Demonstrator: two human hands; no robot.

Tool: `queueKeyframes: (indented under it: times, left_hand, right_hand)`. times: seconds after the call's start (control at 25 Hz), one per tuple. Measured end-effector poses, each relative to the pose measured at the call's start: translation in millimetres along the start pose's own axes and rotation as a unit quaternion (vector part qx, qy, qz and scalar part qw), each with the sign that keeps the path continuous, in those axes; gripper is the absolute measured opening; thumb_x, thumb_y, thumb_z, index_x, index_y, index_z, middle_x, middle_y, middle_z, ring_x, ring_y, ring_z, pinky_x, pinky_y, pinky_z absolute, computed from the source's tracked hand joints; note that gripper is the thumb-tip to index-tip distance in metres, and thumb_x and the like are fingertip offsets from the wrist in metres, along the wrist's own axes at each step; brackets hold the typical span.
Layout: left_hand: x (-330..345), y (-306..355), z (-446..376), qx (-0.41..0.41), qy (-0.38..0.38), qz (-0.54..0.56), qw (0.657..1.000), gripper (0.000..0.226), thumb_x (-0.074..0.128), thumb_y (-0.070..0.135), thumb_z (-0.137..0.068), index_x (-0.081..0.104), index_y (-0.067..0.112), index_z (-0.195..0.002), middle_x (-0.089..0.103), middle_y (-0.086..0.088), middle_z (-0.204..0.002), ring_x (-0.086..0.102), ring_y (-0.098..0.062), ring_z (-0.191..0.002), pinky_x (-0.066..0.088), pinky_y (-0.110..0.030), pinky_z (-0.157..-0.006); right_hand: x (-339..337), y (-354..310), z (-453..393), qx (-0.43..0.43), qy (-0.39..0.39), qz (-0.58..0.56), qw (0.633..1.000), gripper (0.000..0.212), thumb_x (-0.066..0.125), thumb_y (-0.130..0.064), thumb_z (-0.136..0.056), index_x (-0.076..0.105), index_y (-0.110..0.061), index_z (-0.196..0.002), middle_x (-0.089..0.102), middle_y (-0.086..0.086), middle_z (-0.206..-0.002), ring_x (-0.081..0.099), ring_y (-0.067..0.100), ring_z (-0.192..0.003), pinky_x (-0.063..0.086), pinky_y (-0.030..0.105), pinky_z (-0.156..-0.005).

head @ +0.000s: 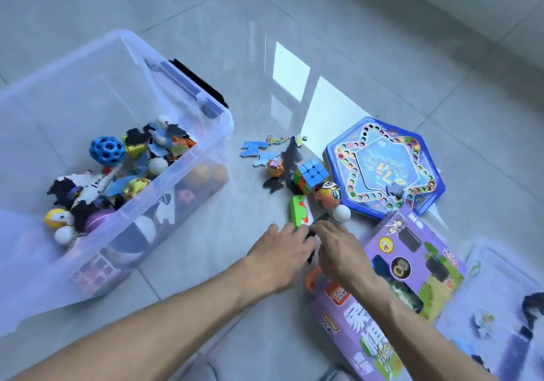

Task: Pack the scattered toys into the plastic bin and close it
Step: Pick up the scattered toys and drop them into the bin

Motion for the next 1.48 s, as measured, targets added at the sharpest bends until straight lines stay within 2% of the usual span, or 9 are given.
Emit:
queueKeyframes:
  times: [0.12, 0.32, 0.48, 0.64, 0.84, 1.0, 1.08, 1.24, 1.48]
  left_hand:
    - [29.7, -14.8, -45.1, 0.037, -0.057, -0.095, 0.993, 0.056, 0.054, 0.01, -0.09, 0.029, 0.011, -0.14, 0.013, -0.012, -0.158, 0.029, -0.035, -0.136, 0.045, -0.041, -0.085]
    - [53.9, -24.3, -33.5, -0.008, 0.005, 0.008, 1.0, 0.055, 0.046, -0.01, -0.08, 0.034, 0.01, -0.13, 0.041, -0.01, -0.131, 0.043, -0.034, -0.116, 0.052, -0.039, -0.07]
    - [54.0, -53.1, -11.1, -0.074, 0.009, 0.013, 0.997, 0.072, 0.059, 0.0, -0.076, 0.032, 0.017, -0.141, 0.036, -0.005, -0.142, 0.043, -0.03, -0.117, 0.047, -0.037, -0.078]
    - [60.1, -70.6, -8.5, -0.118, -0.006, -0.022, 0.993, 0.039, 0.059, 0.024, -0.081, 0.051, 0.016, -0.119, 0.05, -0.004, -0.119, 0.045, -0.027, -0.108, 0.035, -0.035, -0.08]
    - [20.1, -99.8, 45.2, -0.23, 0.103, 0.327, 0.911, 0.035, 0.072, 0.039, -0.07, 0.056, 0.029, -0.099, 0.063, 0.01, -0.097, 0.06, -0.017, -0.092, 0.047, -0.029, -0.073]
    - [-118.3, -112.6, 161.4, -0.257, 0.39, 0.365, 0.805, 0.043, 0.081, 0.047, -0.067, 0.063, 0.027, -0.101, 0.067, 0.015, -0.093, 0.061, -0.005, -0.085, 0.047, -0.017, -0.077]
    - [-162.1, -139.8, 221.3, -0.31, 0.47, 0.319, 0.762, 0.049, 0.082, 0.048, -0.067, 0.064, 0.025, -0.106, 0.069, 0.01, -0.096, 0.063, -0.009, -0.086, 0.05, -0.023, -0.079]
    - [-186.4, -172.0, 260.4, -0.433, 0.426, 0.138, 0.782, 0.09, 0.078, 0.041, -0.071, 0.035, 0.011, -0.145, 0.045, -0.014, -0.144, 0.042, -0.033, -0.13, 0.036, -0.048, -0.106]
    - [-152.6, -66.7, 176.3, -0.225, 0.399, 0.148, 0.876, 0.056, 0.058, 0.03, -0.078, 0.054, 0.014, -0.131, 0.055, -0.006, -0.134, 0.049, -0.024, -0.123, 0.038, -0.04, -0.102]
  right_hand:
    - [15.3, 21.5, -15.0, 0.028, -0.02, 0.086, 0.996, 0.044, 0.054, -0.034, -0.077, 0.053, -0.02, -0.118, 0.057, 0.0, -0.115, 0.055, 0.031, -0.107, 0.039, 0.041, -0.078]
    - [36.8, 24.5, 3.3, -0.002, -0.011, 0.13, 0.991, 0.022, 0.065, -0.03, -0.078, 0.057, -0.018, -0.095, 0.055, 0.002, -0.092, 0.055, 0.029, -0.086, 0.042, 0.039, -0.07]
    - [42.4, 21.2, -0.9, 0.01, -0.046, 0.102, 0.994, 0.026, 0.06, -0.028, -0.08, 0.053, -0.019, -0.103, 0.051, 0.0, -0.103, 0.05, 0.028, -0.095, 0.043, 0.039, -0.074]
    - [46.3, 13.0, 2.3, 0.015, -0.068, 0.124, 0.99, 0.011, 0.053, -0.019, -0.083, 0.045, -0.017, -0.09, 0.055, 0.003, -0.097, 0.049, 0.029, -0.096, 0.036, 0.037, -0.075]
    - [24.8, 4.7, 3.6, 0.033, -0.074, -0.092, 0.992, 0.018, 0.06, -0.01, -0.08, 0.044, -0.018, -0.075, 0.053, 0.0, -0.069, 0.053, 0.027, -0.069, 0.037, 0.035, -0.056]
    - [-78.1, -43.8, 13.0, 0.085, 0.077, -0.565, 0.817, 0.023, 0.073, -0.001, -0.081, 0.053, -0.011, -0.076, 0.057, 0.005, -0.06, 0.052, 0.021, -0.05, 0.041, 0.022, -0.045]
    - [-126.7, -102.0, 1.2, 0.047, 0.059, -0.638, 0.766, 0.021, 0.075, -0.004, -0.081, 0.056, -0.013, -0.079, 0.06, 0.01, -0.069, 0.054, 0.021, -0.058, 0.042, 0.022, -0.048]
    - [-186.5, -183.6, -23.7, -0.015, 0.001, -0.574, 0.819, 0.021, 0.07, -0.024, -0.089, 0.065, -0.004, -0.094, 0.069, 0.014, -0.088, 0.066, 0.022, -0.069, 0.057, 0.031, -0.062]
    - [-123.2, 13.6, 8.2, 0.198, 0.113, -0.334, 0.915, 0.005, 0.066, -0.015, -0.081, 0.062, -0.013, -0.084, 0.063, 0.003, -0.074, 0.059, 0.023, -0.067, 0.05, 0.043, -0.062]
Point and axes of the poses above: each hand's wrist, its own z-axis away from the middle knuckle, its own x-axis out of the palm, y = z × x, the point moved 10 cm from there along -z, towards the middle knuckle
